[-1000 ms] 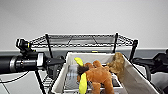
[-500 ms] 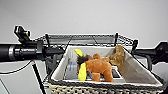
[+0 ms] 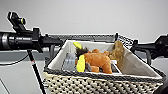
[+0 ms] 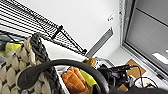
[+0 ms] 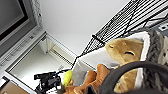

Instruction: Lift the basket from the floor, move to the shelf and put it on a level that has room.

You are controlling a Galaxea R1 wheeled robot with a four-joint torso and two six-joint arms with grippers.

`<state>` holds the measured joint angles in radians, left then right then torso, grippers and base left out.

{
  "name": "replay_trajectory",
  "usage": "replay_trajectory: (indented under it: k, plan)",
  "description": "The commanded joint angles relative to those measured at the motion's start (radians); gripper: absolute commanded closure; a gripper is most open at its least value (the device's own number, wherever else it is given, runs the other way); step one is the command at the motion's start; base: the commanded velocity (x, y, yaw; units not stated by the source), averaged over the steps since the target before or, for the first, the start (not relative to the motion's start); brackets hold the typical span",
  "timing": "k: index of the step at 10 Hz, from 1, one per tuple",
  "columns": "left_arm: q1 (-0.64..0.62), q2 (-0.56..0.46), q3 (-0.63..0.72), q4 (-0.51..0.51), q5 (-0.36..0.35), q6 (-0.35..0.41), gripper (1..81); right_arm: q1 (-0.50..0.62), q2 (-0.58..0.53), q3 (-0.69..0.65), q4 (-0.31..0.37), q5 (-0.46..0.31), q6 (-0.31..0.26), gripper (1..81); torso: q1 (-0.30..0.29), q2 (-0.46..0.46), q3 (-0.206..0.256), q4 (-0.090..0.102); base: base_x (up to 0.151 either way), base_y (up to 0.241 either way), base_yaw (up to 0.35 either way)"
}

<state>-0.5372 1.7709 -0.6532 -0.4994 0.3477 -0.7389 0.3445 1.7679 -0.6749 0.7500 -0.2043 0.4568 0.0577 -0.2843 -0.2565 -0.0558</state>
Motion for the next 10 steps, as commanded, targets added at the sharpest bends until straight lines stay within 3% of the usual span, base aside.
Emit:
replay_trajectory:
  k: [1,10]
  plan:
    - [-0.158,0.049,-0.085,-0.022,-0.042,0.007,81.1,0.214,0.057,-0.075,0.003,0.006,0.054,81.1,0.000,0.000,0.000,0.000,0.000,0.000,0.000]
    - [-0.330,0.177,-0.276,-0.120,0.011,0.004,81.1,0.374,0.176,-0.258,0.005,-0.078,0.135,81.1,0.000,0.000,0.000,0.000,0.000,0.000,0.000]
